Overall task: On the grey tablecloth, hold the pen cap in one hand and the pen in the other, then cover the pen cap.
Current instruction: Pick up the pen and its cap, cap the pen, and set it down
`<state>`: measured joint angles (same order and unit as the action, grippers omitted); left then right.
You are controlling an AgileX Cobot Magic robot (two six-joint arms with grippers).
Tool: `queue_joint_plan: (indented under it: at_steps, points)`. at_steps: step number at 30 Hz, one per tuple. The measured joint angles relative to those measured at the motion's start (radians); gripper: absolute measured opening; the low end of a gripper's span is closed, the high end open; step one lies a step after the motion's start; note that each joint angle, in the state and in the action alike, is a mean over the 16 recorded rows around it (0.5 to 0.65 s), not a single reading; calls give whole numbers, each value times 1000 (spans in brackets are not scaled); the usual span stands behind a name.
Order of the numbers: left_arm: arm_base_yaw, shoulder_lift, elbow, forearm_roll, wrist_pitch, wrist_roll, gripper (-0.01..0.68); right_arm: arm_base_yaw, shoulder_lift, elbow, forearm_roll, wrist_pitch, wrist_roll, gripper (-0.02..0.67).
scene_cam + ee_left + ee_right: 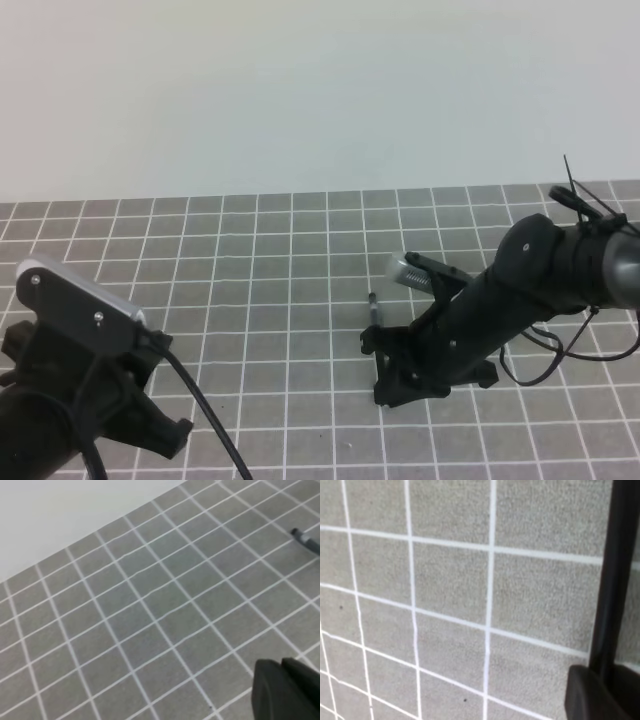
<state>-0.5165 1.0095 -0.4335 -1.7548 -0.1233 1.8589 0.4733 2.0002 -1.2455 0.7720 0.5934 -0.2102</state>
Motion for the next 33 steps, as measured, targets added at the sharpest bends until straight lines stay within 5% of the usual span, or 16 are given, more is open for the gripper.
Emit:
queue_joint_plan:
  at_steps: [10,26,33]
  points:
    - [0,1,0,0,24,0,-1,0,14,0,-2,22,-14,96]
    - [0,2,0,0,36,52,-1,0,-32,0,-2,58,-25,297]
    - [0,-9,0,1,84,130,-1,0,-150,0,-30,69,-40,277]
